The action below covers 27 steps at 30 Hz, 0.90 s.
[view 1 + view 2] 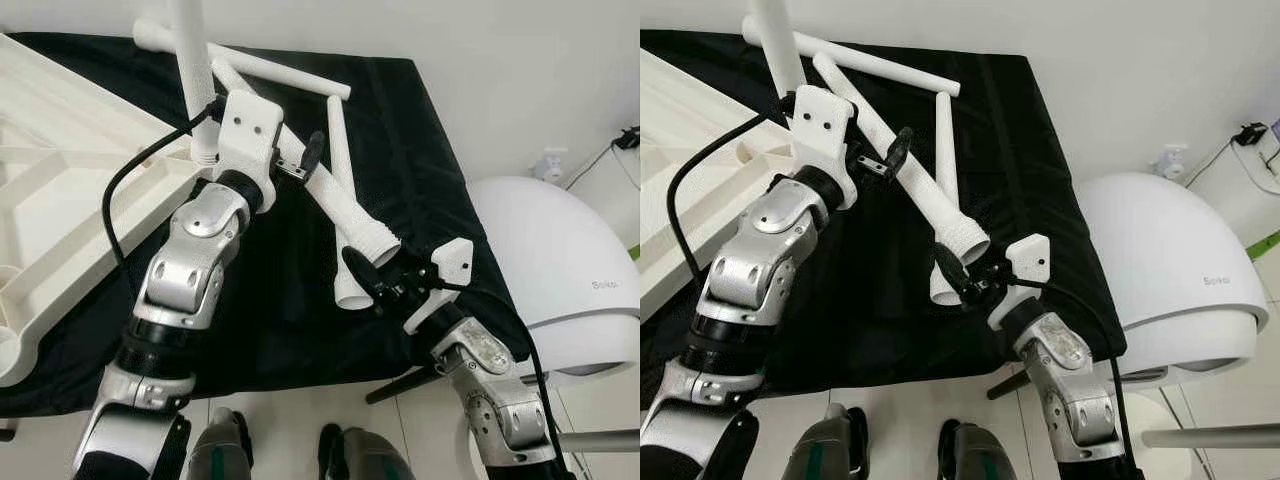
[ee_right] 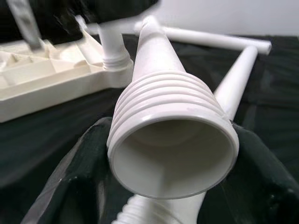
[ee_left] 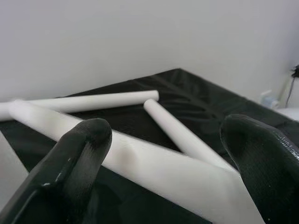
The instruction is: Building children table
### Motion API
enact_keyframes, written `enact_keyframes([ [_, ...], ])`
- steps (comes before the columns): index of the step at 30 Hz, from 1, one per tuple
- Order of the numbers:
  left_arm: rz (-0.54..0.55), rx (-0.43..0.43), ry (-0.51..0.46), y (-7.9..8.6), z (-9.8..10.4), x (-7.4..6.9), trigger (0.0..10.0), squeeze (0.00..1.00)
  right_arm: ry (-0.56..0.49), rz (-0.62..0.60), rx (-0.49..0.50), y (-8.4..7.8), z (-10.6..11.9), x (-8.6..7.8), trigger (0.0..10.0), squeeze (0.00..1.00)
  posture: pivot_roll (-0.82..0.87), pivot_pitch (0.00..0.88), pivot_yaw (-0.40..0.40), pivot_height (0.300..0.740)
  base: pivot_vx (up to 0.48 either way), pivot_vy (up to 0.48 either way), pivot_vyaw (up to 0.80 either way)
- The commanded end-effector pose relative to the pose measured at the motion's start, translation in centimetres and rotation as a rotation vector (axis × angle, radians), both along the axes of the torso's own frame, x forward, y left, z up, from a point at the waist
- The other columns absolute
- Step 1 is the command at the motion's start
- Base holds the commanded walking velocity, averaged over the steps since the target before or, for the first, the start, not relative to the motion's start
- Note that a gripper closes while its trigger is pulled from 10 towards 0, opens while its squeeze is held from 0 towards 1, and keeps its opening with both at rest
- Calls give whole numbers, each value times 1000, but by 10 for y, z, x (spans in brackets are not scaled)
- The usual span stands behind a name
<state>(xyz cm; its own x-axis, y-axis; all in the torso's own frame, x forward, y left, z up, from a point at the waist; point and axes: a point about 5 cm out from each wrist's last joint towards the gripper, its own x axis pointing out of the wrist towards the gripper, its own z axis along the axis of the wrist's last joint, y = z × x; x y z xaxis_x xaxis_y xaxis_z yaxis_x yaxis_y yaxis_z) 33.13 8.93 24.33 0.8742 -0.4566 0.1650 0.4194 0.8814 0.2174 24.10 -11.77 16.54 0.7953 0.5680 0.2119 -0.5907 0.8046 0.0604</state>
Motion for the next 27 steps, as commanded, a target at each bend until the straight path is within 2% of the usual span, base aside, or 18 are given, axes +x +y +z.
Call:
enact_keyframes([
  [1,138,-7,-6,3,-1,7,10000,0,-20,11,-4,-1,5,-5,10000,0,-10,154,-60,740,0,0,0],
  [10,177,20,10,5,-1,23,10000,0,-47,18,-13,-3,12,-12,10000,0,-22,161,-52,740,0,0,0],
  [20,168,39,12,2,-4,26,10000,0,-74,-4,-6,-5,19,-11,10000,0,-25,161,-49,740,0,0,0],
  [27,148,48,27,0,-10,27,10000,0,-142,-54,41,-12,38,-5,10000,0,-27,162,-50,740,0,0,0],
])
